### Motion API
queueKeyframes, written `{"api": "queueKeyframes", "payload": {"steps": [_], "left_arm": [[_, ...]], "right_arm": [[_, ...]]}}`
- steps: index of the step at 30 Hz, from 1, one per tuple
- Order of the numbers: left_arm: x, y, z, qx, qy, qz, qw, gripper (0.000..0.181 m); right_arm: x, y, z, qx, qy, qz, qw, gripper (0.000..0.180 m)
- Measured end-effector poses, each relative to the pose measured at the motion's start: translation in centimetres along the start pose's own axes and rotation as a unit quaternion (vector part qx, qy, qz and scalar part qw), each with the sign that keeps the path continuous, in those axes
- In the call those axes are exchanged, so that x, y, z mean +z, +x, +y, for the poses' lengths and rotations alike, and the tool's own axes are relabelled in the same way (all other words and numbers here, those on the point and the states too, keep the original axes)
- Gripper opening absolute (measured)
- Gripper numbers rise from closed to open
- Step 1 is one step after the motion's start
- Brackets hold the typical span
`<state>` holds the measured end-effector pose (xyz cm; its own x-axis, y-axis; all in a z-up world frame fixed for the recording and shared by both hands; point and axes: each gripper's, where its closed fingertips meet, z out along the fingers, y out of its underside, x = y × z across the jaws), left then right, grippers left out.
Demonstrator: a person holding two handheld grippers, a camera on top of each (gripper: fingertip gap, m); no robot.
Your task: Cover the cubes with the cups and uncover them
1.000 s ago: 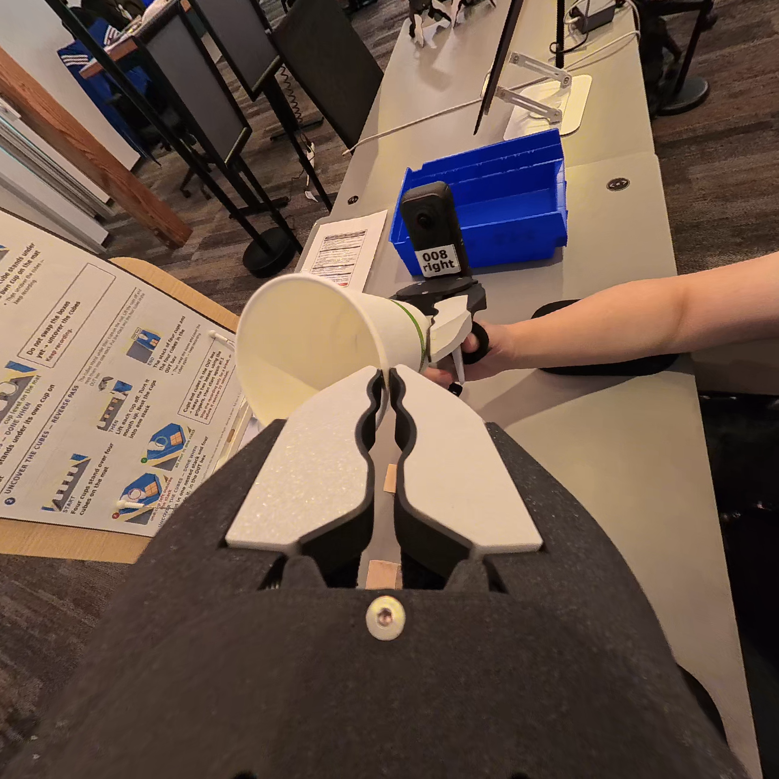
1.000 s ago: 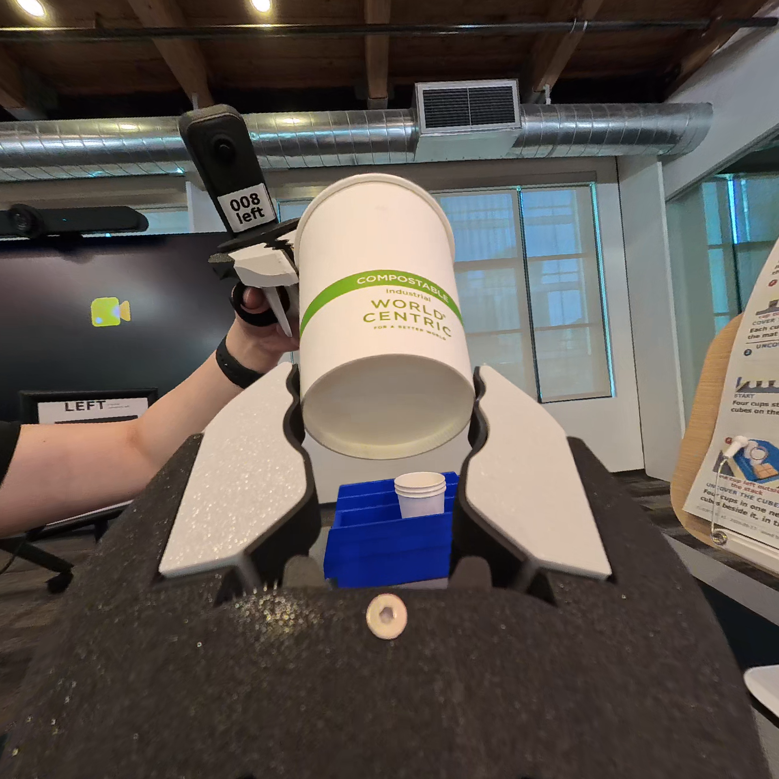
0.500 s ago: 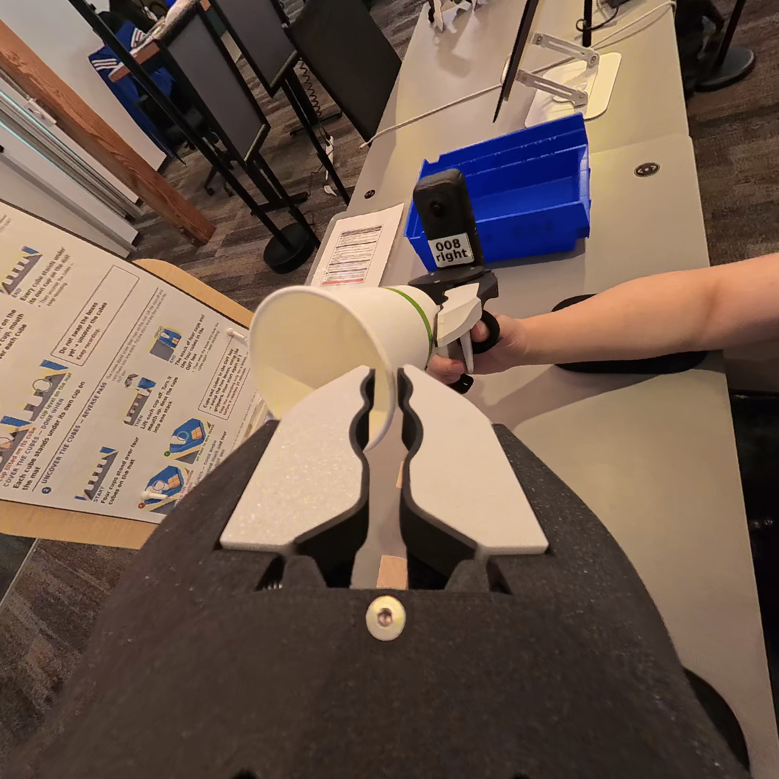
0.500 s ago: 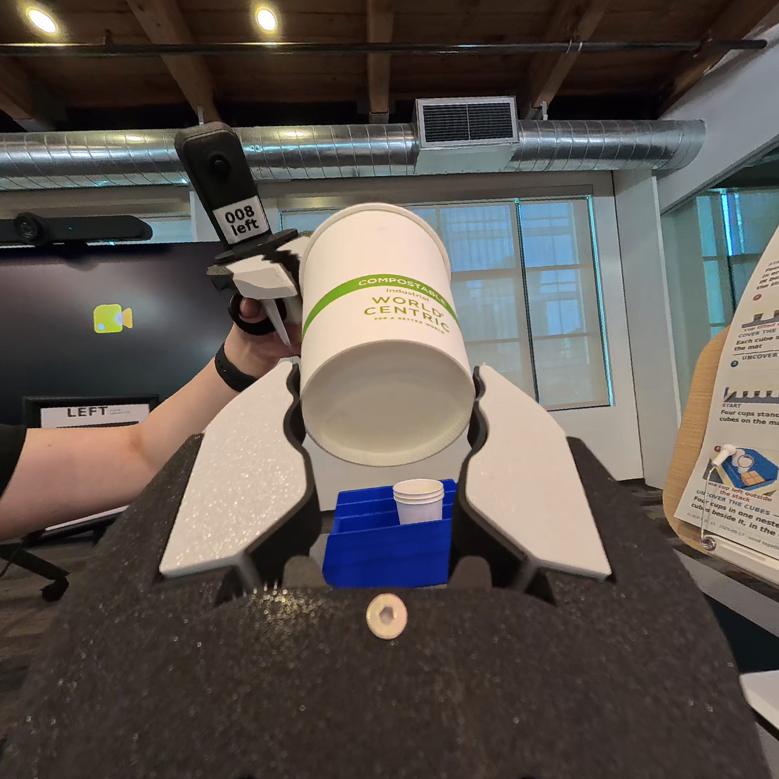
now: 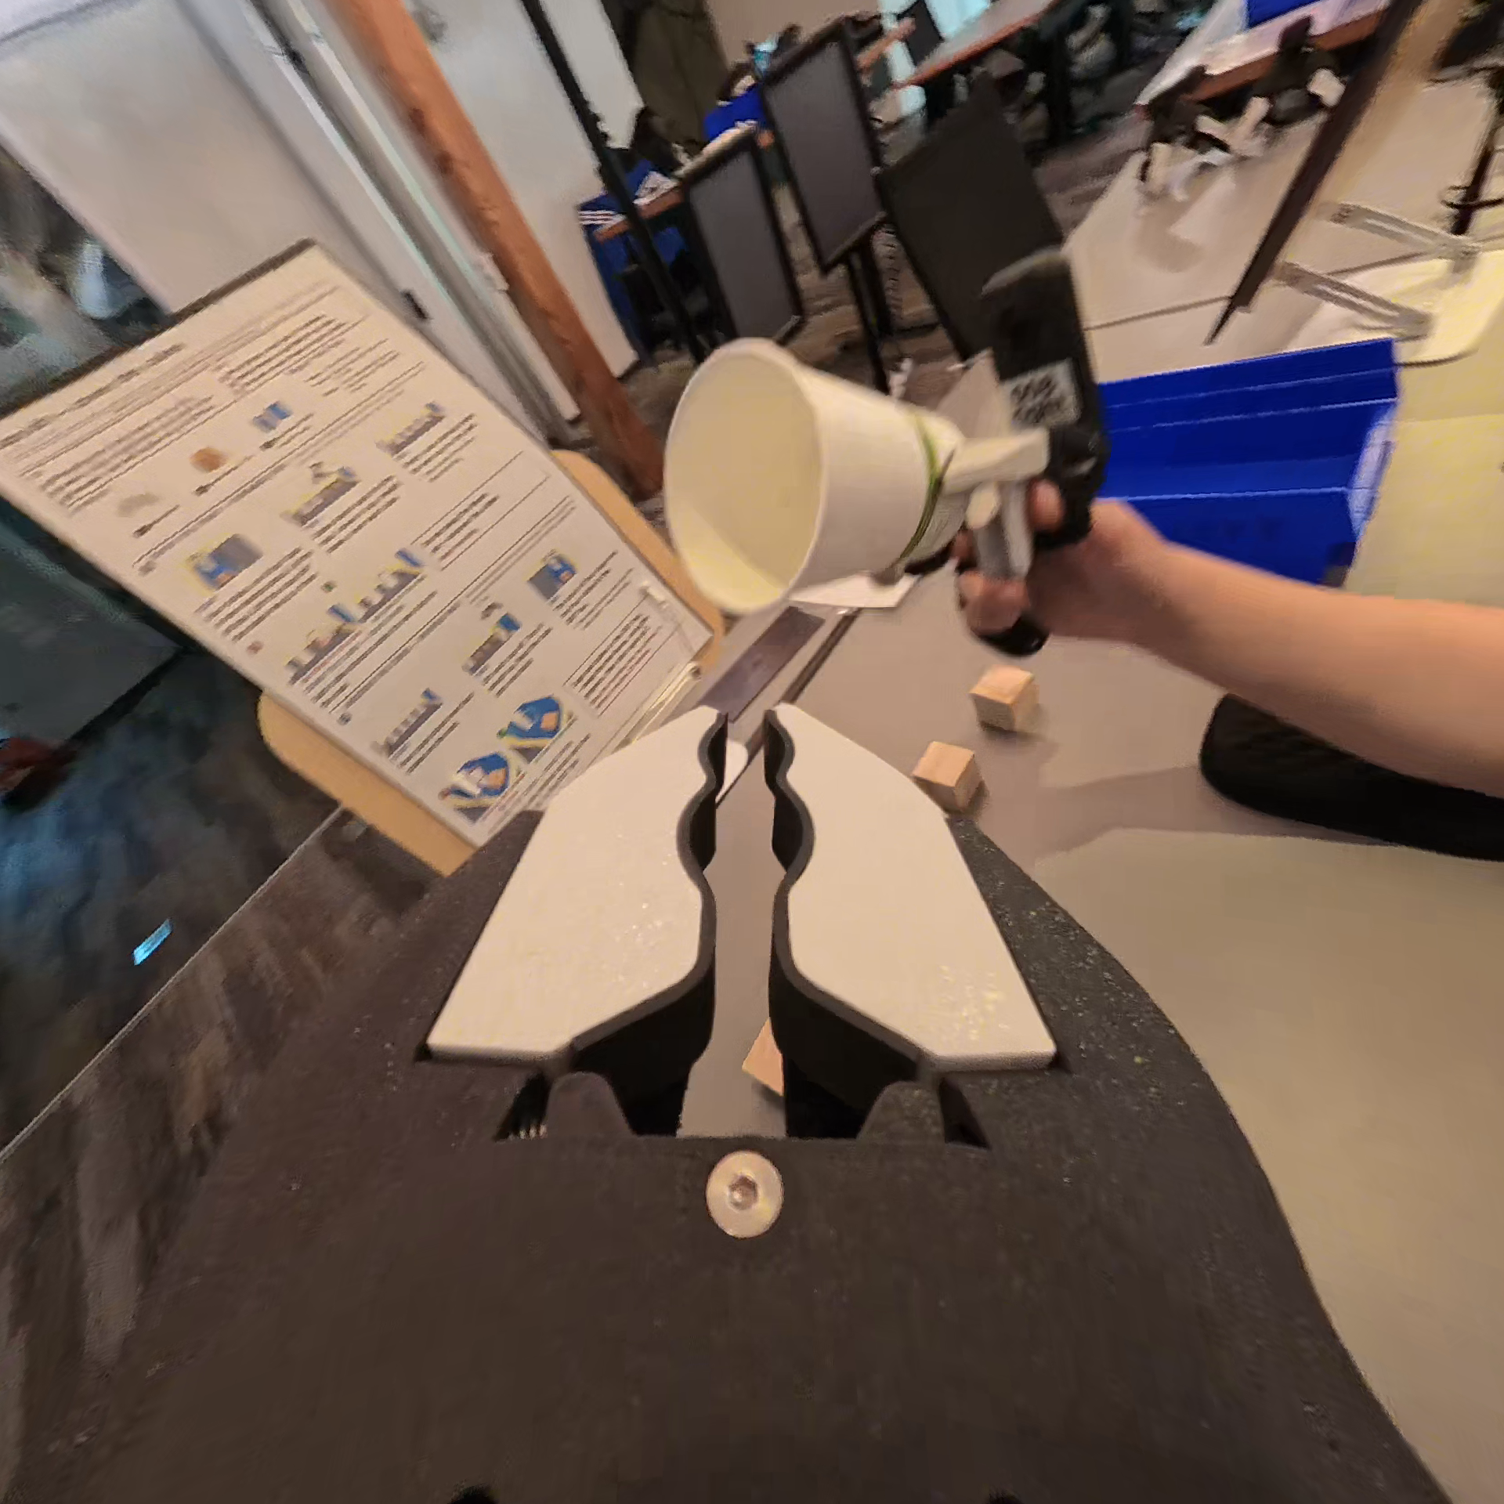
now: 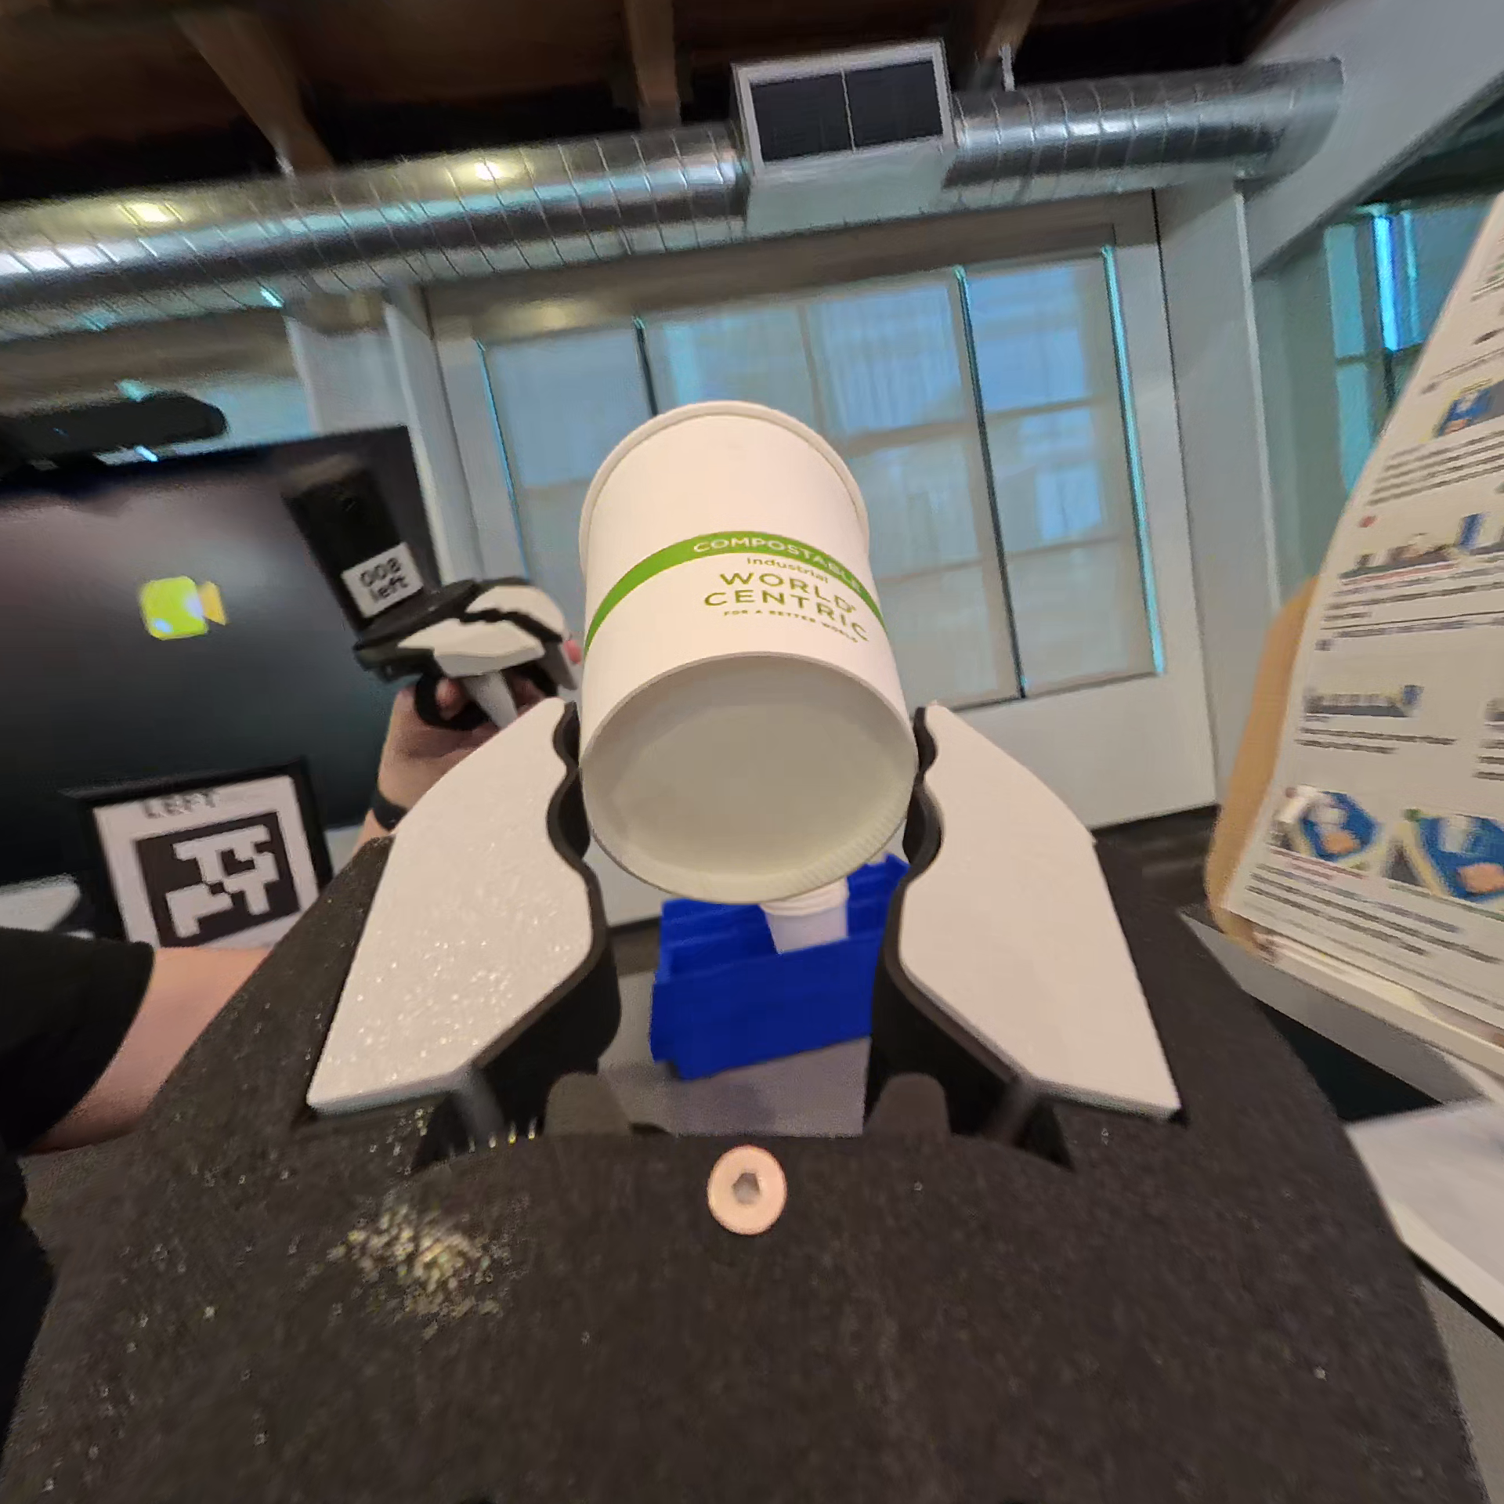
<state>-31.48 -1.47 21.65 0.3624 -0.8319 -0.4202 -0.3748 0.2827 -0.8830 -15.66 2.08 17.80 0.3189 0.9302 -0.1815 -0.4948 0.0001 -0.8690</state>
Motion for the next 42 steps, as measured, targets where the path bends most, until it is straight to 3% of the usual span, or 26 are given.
{"api": "queueKeyframes", "payload": {"steps": [4,7,12,16,22,33,42], "left_arm": [[-1.2,2.1,3.6,-0.056,0.039,0.02,0.997,0.0],[-1.3,3.6,7.1,-0.077,0.011,0.037,0.996,0.0],[-1.9,5.5,11.0,-0.063,-0.017,0.028,0.997,0.0],[-2.9,7.2,11.9,-0.074,-0.006,0.042,0.996,0.0],[-4.9,8.4,12.4,-0.089,0.008,0.043,0.995,0.0],[-8.1,9.0,14.4,-0.113,-0.007,0.03,0.993,0.0],[-9.0,9.4,14.6,-0.12,-0.003,0.032,0.992,0.0]], "right_arm": [[-2.5,0.8,-1.8,-0.043,-0.143,0.084,0.985,0.076],[-5.9,2.2,-2.6,-0.061,-0.263,0.174,0.947,0.076],[-13.4,4.2,-2.0,-0.051,-0.46,0.305,0.832,0.076],[-17.9,5.1,0.2,-0.003,-0.576,0.355,0.737,0.076],[-21.7,6.1,4.7,0.065,-0.676,0.369,0.635,0.076],[-22.7,8.0,10.0,0.105,-0.77,0.352,0.522,0.076],[-23.5,9.6,12.1,0.088,-0.797,0.337,0.493,0.076]]}}
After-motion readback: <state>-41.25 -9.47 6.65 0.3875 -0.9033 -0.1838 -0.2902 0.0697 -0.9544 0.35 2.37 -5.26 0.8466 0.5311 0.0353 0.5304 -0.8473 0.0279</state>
